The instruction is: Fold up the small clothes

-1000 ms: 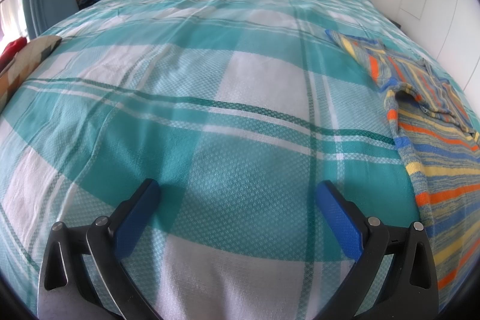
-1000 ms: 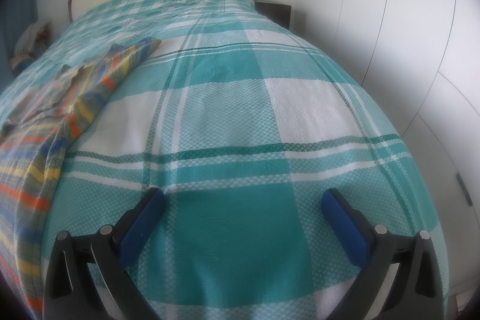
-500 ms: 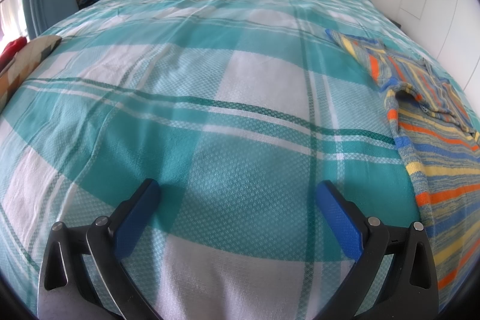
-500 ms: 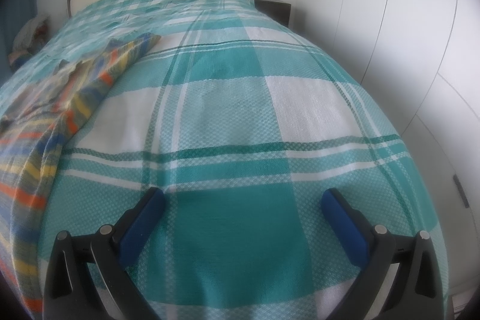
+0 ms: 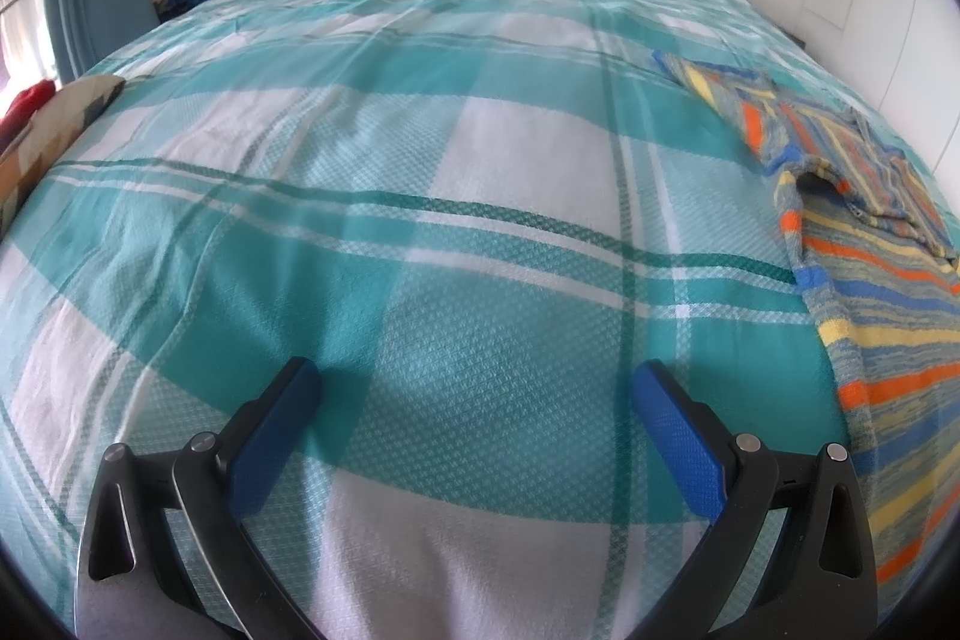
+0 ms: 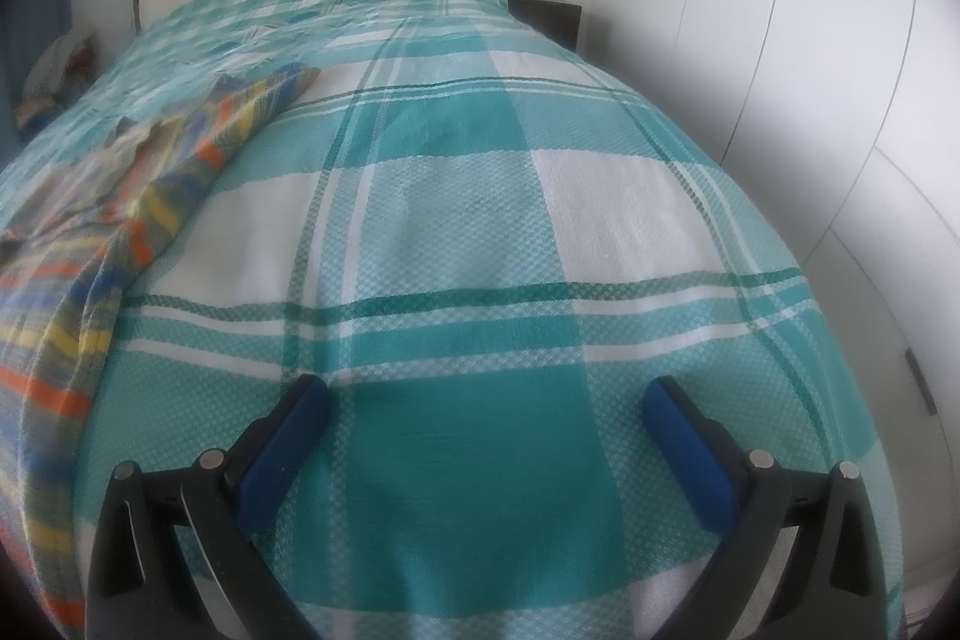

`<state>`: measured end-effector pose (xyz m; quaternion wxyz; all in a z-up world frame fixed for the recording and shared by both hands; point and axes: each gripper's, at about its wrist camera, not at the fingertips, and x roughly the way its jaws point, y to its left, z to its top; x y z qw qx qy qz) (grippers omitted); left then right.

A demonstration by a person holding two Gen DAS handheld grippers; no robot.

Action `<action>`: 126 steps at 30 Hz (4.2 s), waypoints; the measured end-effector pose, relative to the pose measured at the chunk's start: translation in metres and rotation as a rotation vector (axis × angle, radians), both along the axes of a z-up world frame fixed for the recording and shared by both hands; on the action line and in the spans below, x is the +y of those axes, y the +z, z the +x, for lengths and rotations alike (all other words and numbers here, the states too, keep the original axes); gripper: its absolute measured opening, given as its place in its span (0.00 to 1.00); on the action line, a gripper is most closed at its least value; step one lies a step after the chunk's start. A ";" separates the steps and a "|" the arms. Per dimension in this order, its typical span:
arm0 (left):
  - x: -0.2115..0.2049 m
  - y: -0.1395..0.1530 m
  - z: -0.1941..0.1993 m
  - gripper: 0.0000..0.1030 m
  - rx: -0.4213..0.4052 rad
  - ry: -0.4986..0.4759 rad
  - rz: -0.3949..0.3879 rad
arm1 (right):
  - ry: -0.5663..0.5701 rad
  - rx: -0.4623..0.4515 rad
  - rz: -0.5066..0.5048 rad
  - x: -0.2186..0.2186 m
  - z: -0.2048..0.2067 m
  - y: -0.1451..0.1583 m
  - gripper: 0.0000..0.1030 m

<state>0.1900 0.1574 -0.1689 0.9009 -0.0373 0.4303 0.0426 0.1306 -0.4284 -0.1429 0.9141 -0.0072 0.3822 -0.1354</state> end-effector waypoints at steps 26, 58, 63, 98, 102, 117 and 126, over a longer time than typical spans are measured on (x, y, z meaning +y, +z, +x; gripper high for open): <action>-0.001 -0.001 0.003 1.00 0.006 -0.001 0.009 | -0.005 -0.003 -0.020 0.003 -0.002 0.000 1.00; -0.106 0.027 -0.144 0.79 0.222 -0.470 -0.123 | 0.353 0.215 0.475 0.050 -0.139 0.040 0.87; -0.115 0.031 -0.161 0.64 0.268 -0.498 -0.135 | 0.417 0.309 0.445 0.089 -0.167 0.011 0.73; -0.106 0.041 -0.162 0.04 0.358 -0.466 -0.179 | 0.395 0.401 0.420 0.112 -0.150 0.000 0.26; -0.072 0.071 -0.142 0.04 0.270 -0.418 -0.408 | 0.378 0.349 0.479 0.106 -0.142 0.016 0.06; -0.066 0.073 0.125 0.04 0.011 -0.213 -0.661 | 0.186 -0.024 0.694 0.044 0.122 0.072 0.06; -0.077 0.035 0.230 0.09 0.074 -0.084 -0.573 | 0.129 -0.001 0.821 0.017 0.240 0.037 0.08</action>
